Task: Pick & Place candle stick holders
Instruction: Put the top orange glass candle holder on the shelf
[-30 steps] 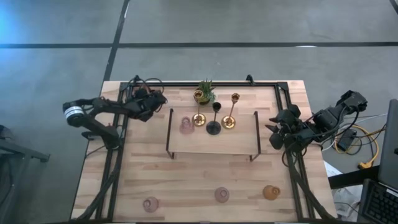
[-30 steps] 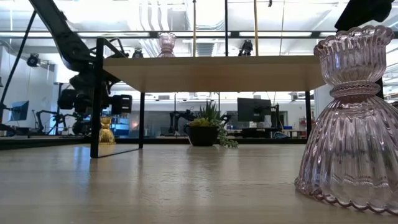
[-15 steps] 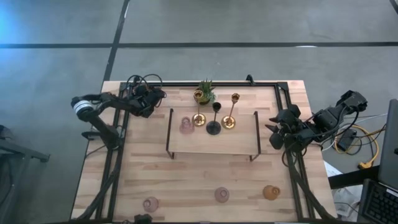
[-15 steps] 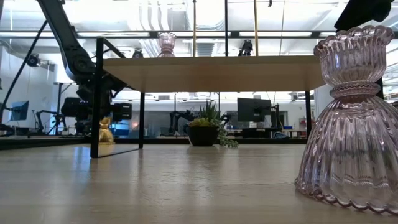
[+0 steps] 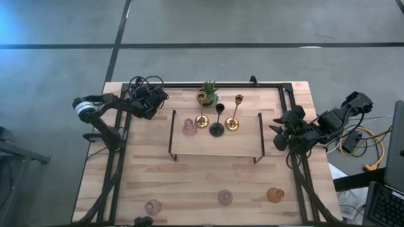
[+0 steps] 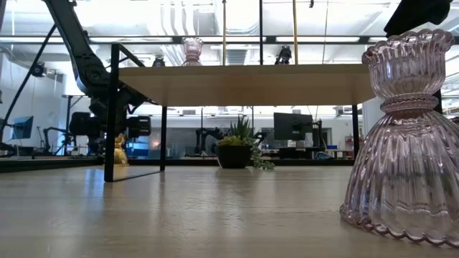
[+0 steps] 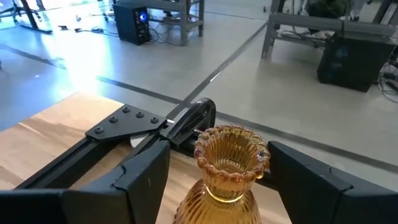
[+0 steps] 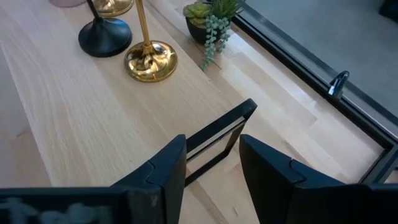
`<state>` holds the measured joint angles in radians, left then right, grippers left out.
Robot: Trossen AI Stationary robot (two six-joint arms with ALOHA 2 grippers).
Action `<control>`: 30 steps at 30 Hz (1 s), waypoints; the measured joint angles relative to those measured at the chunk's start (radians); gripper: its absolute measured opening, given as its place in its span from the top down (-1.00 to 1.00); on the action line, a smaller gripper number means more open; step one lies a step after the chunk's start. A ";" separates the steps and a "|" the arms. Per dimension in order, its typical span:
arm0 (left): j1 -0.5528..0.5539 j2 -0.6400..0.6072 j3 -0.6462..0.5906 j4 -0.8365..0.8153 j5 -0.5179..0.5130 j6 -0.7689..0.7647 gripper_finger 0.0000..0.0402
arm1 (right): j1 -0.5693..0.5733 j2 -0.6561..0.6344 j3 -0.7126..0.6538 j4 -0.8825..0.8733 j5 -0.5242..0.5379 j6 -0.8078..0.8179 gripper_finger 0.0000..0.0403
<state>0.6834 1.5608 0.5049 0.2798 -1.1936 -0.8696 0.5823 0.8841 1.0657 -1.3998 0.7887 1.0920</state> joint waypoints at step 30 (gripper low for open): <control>-0.002 0.026 0.032 -0.081 -0.029 -0.049 0.10 | 0.000 0.000 0.004 0.004 -0.002 0.031 0.34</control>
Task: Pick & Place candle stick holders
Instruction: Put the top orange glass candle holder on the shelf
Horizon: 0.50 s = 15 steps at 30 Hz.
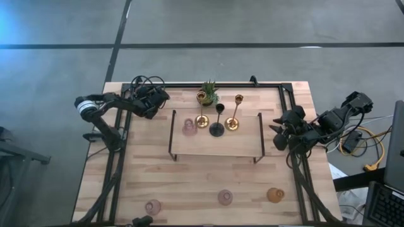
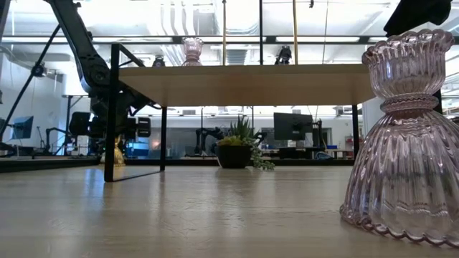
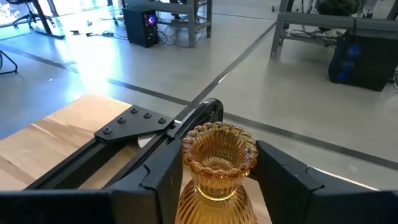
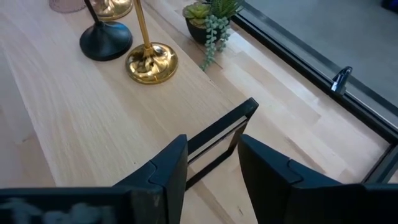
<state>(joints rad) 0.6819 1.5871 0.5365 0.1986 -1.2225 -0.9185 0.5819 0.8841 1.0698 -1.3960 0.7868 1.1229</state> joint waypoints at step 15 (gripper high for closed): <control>-0.036 -0.017 0.001 -0.037 0.094 0.094 0.12 | 0.000 0.000 0.064 0.001 0.000 -0.008 0.37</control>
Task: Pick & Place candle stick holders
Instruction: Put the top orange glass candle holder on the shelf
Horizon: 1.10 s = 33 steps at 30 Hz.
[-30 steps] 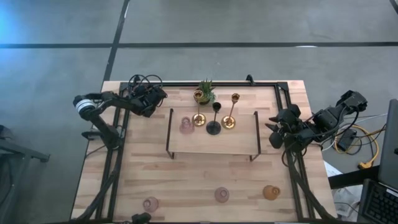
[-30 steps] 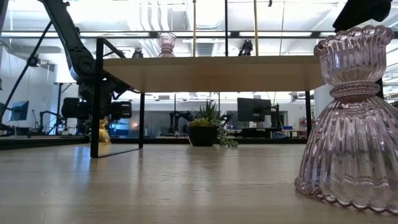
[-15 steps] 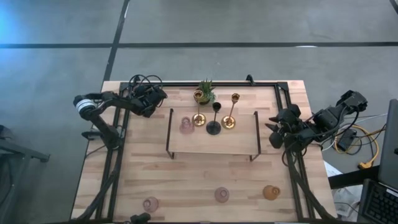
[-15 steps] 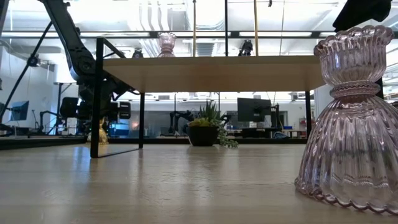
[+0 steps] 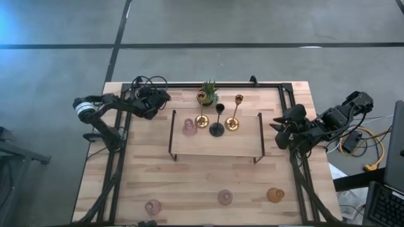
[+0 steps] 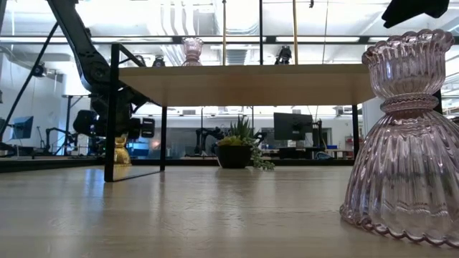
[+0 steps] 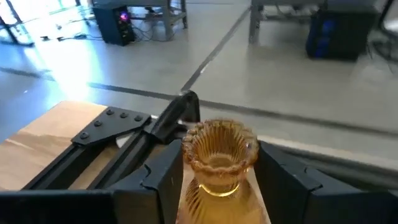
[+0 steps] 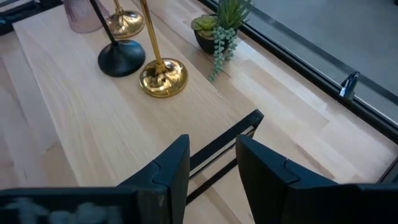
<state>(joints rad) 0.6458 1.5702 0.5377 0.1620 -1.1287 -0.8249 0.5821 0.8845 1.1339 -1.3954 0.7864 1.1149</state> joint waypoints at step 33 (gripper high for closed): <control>-0.197 -0.505 0.326 -0.774 0.361 0.387 0.75 | 0.000 0.003 -0.001 0.026 -0.002 0.005 0.40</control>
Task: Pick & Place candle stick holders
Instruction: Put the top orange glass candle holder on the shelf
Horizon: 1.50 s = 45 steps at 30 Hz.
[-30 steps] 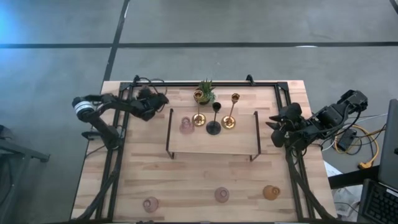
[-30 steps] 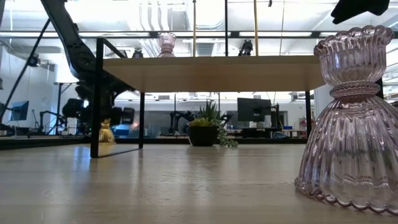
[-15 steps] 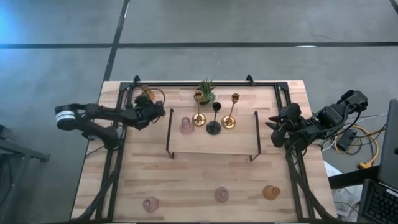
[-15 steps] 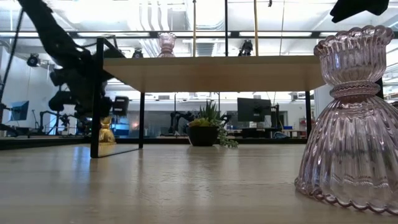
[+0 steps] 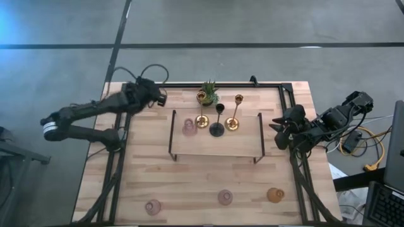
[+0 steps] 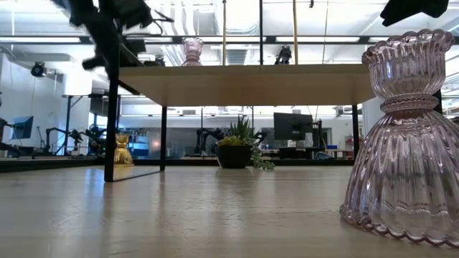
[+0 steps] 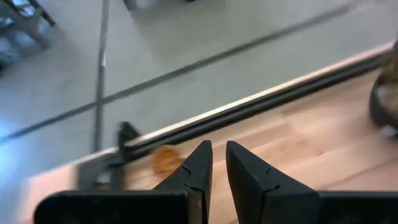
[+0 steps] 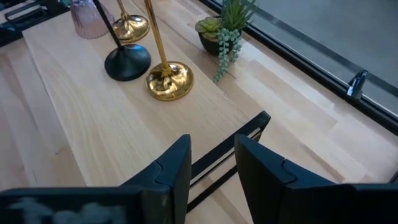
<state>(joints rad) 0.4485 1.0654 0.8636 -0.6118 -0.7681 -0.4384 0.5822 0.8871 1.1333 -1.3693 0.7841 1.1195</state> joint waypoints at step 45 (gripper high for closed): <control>0.458 0.547 0.490 -0.535 0.496 0.463 0.06 | 0.000 0.000 -0.010 0.015 -0.060 -0.031 0.39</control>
<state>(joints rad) 0.9069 1.6128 1.3540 -1.1465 -0.2718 0.0250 0.5822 0.8871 1.1233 -1.3539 0.7238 1.0885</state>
